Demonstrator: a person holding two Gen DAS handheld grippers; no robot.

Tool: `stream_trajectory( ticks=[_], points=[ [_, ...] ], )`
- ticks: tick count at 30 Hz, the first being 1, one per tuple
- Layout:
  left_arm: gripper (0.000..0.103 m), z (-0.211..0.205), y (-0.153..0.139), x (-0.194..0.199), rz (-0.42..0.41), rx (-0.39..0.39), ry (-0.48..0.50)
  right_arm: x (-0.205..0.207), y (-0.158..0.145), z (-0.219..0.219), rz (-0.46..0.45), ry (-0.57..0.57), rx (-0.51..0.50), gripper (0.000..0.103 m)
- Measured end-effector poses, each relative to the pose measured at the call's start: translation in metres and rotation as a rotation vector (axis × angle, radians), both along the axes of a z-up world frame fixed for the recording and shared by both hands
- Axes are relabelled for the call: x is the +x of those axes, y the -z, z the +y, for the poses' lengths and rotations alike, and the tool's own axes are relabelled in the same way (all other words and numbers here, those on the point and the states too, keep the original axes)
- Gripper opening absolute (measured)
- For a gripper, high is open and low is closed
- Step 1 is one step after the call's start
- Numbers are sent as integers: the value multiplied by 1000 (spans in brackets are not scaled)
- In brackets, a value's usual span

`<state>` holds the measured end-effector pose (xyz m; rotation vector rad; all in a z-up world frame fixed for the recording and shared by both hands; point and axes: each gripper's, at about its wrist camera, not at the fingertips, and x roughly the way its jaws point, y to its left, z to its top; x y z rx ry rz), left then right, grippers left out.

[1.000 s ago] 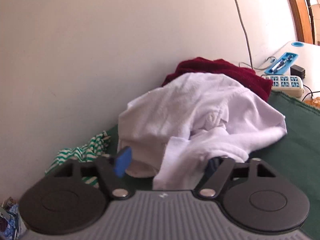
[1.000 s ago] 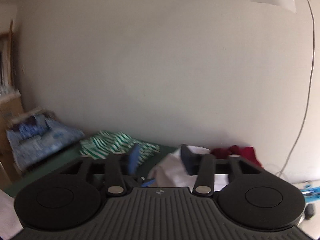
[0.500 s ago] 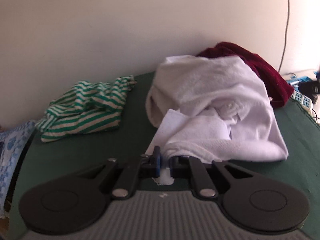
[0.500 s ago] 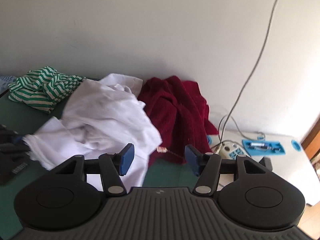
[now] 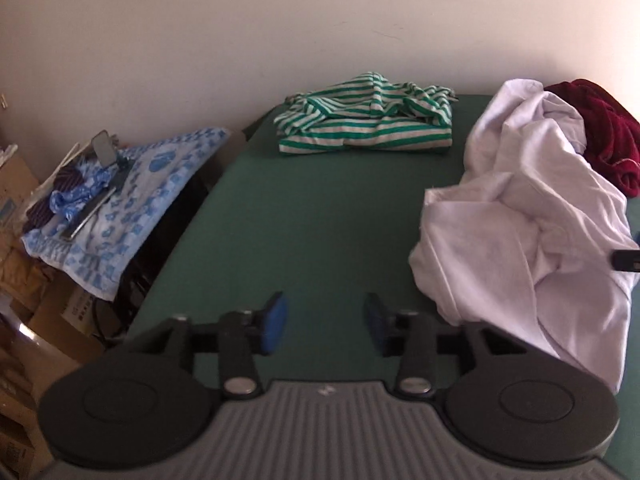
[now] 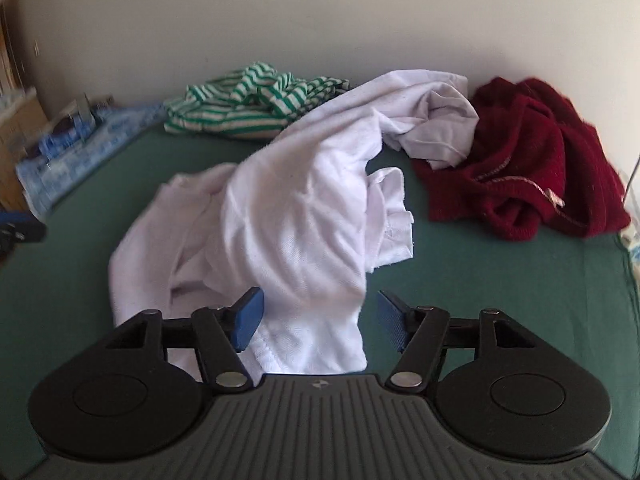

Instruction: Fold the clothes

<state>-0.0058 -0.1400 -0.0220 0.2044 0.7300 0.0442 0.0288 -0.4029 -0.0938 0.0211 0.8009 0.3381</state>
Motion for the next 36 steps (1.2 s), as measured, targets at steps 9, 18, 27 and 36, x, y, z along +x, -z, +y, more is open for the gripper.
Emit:
stream_trajectory(
  ticks=[9,18,27,36],
  points=[
    [92,-14,18,-14,-52,82,232,-62,-35,-26,-22,138,146,2],
    [97,-27,44,-13,-106,186,538,-177,-27,-24,58,415,-4,11],
    [44,-23,68,62,166,-103,506,-115,-10,17,-32,476,15,57],
    [33,-36,74,58,142,-166,385,-57,29,-6,51,516,210,43]
  ],
)
